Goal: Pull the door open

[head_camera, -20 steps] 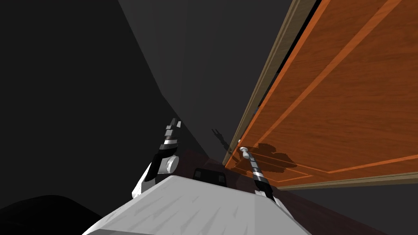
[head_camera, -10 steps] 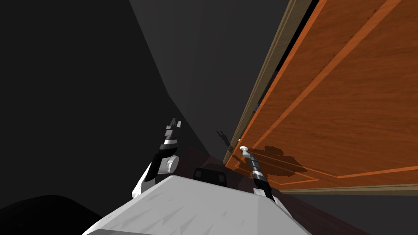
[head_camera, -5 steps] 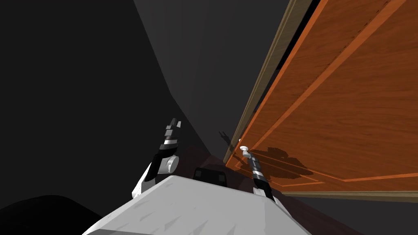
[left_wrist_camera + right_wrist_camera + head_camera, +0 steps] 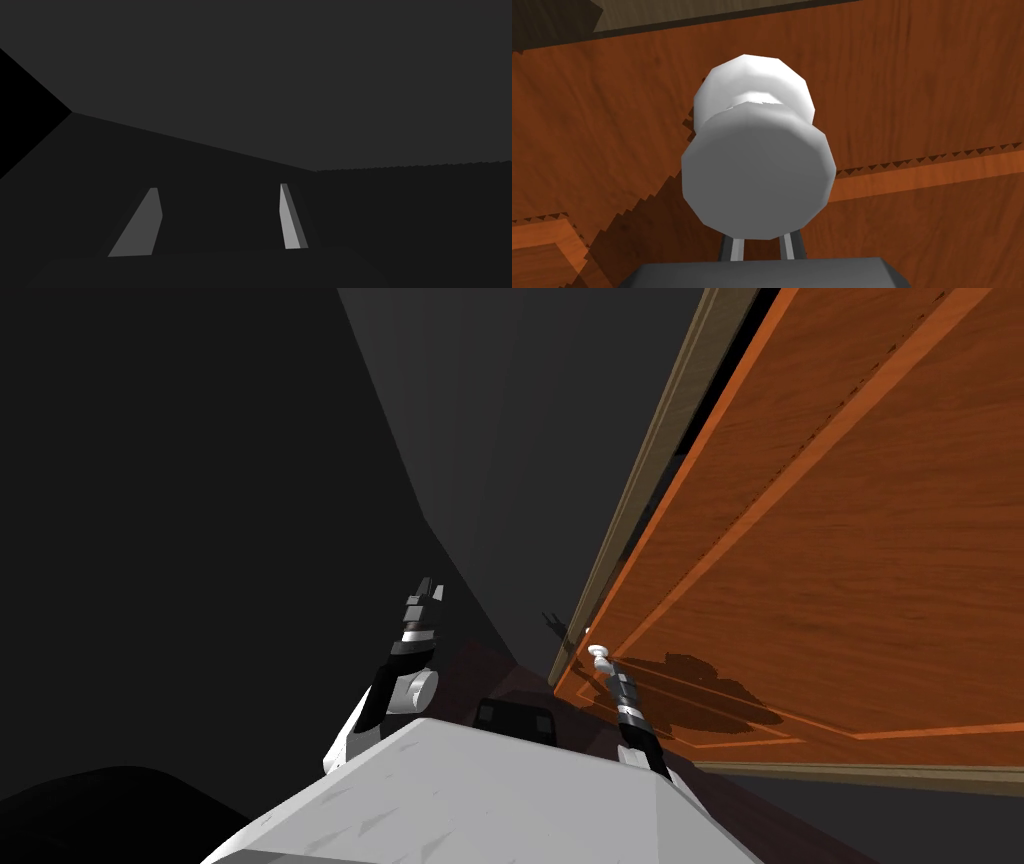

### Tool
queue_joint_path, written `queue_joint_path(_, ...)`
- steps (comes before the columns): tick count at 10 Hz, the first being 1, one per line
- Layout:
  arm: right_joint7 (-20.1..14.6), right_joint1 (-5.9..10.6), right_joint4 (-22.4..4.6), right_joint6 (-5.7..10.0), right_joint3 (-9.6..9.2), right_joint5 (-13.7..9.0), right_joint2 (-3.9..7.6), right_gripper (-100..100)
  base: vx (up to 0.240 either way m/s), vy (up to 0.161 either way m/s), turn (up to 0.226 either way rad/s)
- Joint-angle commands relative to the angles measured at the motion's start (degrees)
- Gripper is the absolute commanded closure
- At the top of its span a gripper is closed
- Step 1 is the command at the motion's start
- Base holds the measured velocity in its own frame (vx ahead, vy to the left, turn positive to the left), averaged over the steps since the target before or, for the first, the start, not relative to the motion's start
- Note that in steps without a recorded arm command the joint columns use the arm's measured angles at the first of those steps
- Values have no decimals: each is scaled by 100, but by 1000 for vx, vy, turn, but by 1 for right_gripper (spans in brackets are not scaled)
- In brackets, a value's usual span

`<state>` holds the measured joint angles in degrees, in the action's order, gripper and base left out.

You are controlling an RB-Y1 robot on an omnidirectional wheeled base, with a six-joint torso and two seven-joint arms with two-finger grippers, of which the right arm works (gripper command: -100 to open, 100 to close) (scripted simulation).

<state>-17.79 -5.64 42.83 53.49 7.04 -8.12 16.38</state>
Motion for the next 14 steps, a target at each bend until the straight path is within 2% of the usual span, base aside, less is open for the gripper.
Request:
queue_joint_path(1,-274,118,9,91,-114,-130,-12,100,-29,-10,75)
queue_joint_path(2,-407,129,12,66,-181,-273,0,100,-72,-27,114)
queue_joint_path(3,-512,129,12,66,-181,-273,0,100,-51,-17,59)
queue_joint_path(4,-710,140,14,42,-246,-414,12,100,-38,-11,67)
queue_joint_path(5,-749,140,14,42,-246,-414,12,100,-34,-14,45)
queue_joint_path(6,-958,150,17,17,-311,-552,23,100,-55,-14,88)
queue_joint_path(7,-987,150,17,17,-311,-552,23,100,-45,-8,56)
queue_joint_path(8,-1224,161,19,-7,-376,-691,35,100,-50,-8,66)
queue_joint_path(9,-1224,161,19,-7,-376,-691,35,100,-37,-13,29)
queue_joint_path(10,-1462,172,22,-32,-441,-830,47,100,-41,-23,66)
queue_joint_path(11,-1530,13,74,-199,-395,-899,17,-100,-74,-42,32)
queue_joint_path(14,-1981,0,183,-262,-454,-1109,-66,-100,-109,-4,42)
